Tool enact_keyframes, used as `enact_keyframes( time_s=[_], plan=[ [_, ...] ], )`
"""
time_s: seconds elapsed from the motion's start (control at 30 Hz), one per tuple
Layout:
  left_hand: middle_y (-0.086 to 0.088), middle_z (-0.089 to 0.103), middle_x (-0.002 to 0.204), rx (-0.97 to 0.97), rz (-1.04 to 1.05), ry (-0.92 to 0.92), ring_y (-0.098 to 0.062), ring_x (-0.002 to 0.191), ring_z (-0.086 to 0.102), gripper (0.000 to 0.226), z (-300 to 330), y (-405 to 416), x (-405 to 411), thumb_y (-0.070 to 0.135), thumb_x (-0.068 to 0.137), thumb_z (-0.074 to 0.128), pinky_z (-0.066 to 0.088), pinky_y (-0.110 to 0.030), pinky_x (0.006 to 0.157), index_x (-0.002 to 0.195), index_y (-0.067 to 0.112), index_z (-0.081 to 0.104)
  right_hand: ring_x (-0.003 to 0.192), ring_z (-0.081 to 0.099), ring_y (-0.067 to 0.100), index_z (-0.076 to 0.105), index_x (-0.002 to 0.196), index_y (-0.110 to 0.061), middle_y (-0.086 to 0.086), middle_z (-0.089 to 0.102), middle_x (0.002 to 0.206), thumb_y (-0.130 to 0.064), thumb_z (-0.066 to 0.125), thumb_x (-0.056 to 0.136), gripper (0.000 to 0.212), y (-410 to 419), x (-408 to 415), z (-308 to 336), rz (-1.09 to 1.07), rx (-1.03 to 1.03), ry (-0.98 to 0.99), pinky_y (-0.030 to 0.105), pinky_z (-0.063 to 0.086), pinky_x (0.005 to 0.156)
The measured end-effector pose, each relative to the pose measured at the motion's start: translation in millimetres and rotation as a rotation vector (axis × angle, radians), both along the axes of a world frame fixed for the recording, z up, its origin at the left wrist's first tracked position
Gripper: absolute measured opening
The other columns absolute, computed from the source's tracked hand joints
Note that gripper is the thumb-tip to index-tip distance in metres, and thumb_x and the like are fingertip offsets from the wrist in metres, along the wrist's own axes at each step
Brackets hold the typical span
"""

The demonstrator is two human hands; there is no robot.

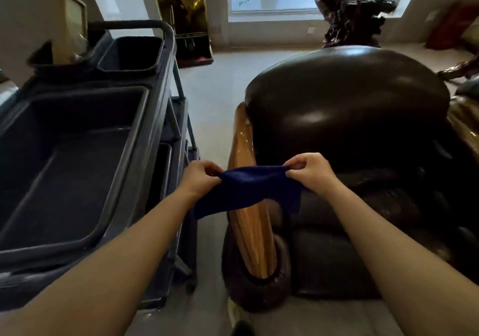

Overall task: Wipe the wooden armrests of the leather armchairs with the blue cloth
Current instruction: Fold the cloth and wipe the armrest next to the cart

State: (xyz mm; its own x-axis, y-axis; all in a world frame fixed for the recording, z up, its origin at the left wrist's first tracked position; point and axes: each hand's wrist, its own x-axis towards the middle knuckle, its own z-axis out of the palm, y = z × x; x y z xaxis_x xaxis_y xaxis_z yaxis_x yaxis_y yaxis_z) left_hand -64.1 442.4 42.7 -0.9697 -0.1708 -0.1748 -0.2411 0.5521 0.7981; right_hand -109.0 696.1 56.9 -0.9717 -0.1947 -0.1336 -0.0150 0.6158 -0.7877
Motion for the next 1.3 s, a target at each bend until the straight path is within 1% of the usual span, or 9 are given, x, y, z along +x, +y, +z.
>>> enact_keyframes(
  time_s=[0.23,0.6,0.7,0.77,0.8,0.87,0.97,1.1,1.3],
  plan=[
    [-0.002,0.065,0.084,-0.017,-0.003,-0.117,-0.019,0.088,0.063,0.02,-101.8,7.9,-68.1,-0.004,0.076,0.061,0.049,-0.028,0.079,0.09,0.009,0.067,0.081,0.065,0.006,0.063,0.082,-0.032,-0.007,0.067,0.084,-0.011,0.068,0.078,0.022,9.5,-68.6,-110.2,0.022,0.004,-0.136,0.025,0.055,0.067],
    [0.001,0.064,0.093,-0.139,-0.004,-0.194,-0.014,0.094,0.059,0.028,-231.1,4.3,-140.2,-0.006,0.079,0.054,0.044,-0.024,0.081,0.092,0.016,0.066,0.085,0.059,0.006,0.057,0.08,-0.038,-0.011,0.06,0.086,-0.01,0.064,0.081,0.029,-3.6,-158.0,-254.1,0.082,0.026,-0.211,0.016,0.044,0.06],
    [0.0,0.064,0.099,-0.168,-0.007,-0.16,-0.017,0.1,0.059,0.029,-247.4,3.2,-145.7,-0.001,0.079,0.054,0.046,-0.03,0.088,0.098,0.018,0.064,0.091,0.058,0.009,0.055,0.083,-0.038,-0.012,0.057,0.093,-0.01,0.062,0.082,0.029,-7.8,-159.0,-270.9,0.062,-0.016,-0.189,0.016,0.045,0.064],
    [-0.003,0.062,0.114,-0.241,0.04,-0.057,-0.02,0.11,0.056,0.03,-255.2,9.9,-148.4,0.007,0.082,0.054,0.042,-0.042,0.1,0.109,0.018,0.06,0.106,0.054,0.014,0.057,0.099,-0.032,-0.007,0.055,0.108,-0.015,0.063,0.082,0.025,-13.3,-156.1,-279.5,-0.015,0.025,-0.077,0.02,0.044,0.079],
    [-0.002,0.055,0.129,-0.315,0.064,0.006,-0.02,0.122,0.049,0.036,-258.3,16.1,-149.1,0.013,0.085,0.052,0.033,-0.049,0.108,0.12,0.018,0.054,0.118,0.047,0.018,0.054,0.113,-0.028,-0.002,0.051,0.121,-0.021,0.063,0.082,0.033,-17.4,-152.5,-284.0,-0.093,0.083,0.01,0.027,0.042,0.091],
    [0.005,0.019,0.152,-0.467,0.086,0.107,-0.015,0.142,0.017,0.051,-262.7,34.0,-148.5,0.029,0.092,0.036,0.007,-0.051,0.116,0.141,0.022,0.027,0.137,0.024,0.021,0.033,0.137,-0.025,0.004,0.032,0.147,-0.035,0.055,0.085,0.058,-30.2,-139.7,-289.8,-0.258,0.163,0.16,0.042,0.023,0.11],
    [0.007,-0.011,0.153,-0.549,0.054,0.144,-0.011,0.143,-0.012,0.058,-275.9,60.4,-145.3,0.038,0.091,0.015,-0.008,-0.044,0.114,0.144,0.026,-0.007,0.143,-0.007,0.015,-0.005,0.145,-0.03,0.001,-0.005,0.157,-0.05,0.03,0.089,0.069,-56.9,-118.6,-299.7,-0.258,0.151,0.22,0.044,0.001,0.114],
    [0.004,-0.021,0.152,-0.599,-0.019,0.043,-0.011,0.141,-0.019,0.059,-309.3,69.3,-150.9,0.041,0.09,0.006,-0.004,-0.05,0.117,0.142,0.022,-0.016,0.14,-0.021,0.009,-0.023,0.14,-0.029,-0.004,-0.025,0.152,-0.057,0.016,0.088,0.07,-78.8,-128.0,-330.1,-0.122,0.19,0.185,0.04,-0.005,0.116],
    [-0.005,0.005,0.156,-0.692,0.041,0.067,-0.021,0.143,0.005,0.058,-327.7,69.8,-170.9,0.033,0.093,0.019,0.01,-0.05,0.113,0.146,0.013,0.003,0.141,-0.017,0.009,-0.018,0.143,-0.025,-0.002,-0.02,0.154,-0.06,0.022,0.088,0.077,-89.6,-154.5,-355.7,-0.074,0.184,0.189,0.034,0.003,0.115]
  ],
)
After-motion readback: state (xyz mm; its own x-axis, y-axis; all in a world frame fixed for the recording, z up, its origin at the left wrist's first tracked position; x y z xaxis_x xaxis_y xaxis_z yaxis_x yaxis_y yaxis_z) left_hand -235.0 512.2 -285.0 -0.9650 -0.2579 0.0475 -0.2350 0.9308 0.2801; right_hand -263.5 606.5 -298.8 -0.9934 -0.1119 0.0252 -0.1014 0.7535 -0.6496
